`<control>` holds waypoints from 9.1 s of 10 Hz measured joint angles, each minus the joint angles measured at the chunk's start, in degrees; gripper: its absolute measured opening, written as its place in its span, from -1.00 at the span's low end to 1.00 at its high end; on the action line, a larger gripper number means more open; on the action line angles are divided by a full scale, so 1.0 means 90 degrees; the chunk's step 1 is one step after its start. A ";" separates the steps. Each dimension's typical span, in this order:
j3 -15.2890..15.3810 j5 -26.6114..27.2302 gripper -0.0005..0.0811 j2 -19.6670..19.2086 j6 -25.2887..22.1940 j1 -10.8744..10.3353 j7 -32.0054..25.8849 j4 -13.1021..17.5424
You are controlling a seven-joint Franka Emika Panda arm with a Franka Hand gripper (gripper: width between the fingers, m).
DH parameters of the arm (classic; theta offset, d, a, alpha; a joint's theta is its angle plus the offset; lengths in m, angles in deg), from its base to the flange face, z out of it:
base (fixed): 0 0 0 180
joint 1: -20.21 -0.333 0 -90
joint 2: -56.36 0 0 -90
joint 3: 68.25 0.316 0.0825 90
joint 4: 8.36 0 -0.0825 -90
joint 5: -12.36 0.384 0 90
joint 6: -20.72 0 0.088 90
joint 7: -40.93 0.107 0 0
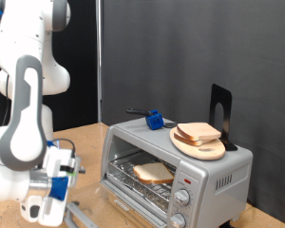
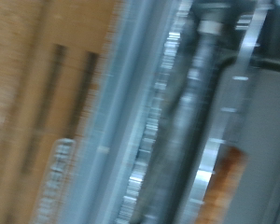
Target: Make a piece of toast with the oven
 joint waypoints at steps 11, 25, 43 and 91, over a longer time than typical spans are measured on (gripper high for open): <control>0.0034 0.0053 0.98 0.0948 0.0054 0.0117 -0.0536 -0.0580; 0.0103 0.0073 0.98 0.2284 -0.0688 0.0125 0.1239 -0.1293; 0.0815 0.1002 0.98 0.2765 -0.0307 -0.0228 0.0710 -0.1942; 0.1113 0.0338 0.98 -0.2267 -0.0214 0.0226 0.4915 0.5625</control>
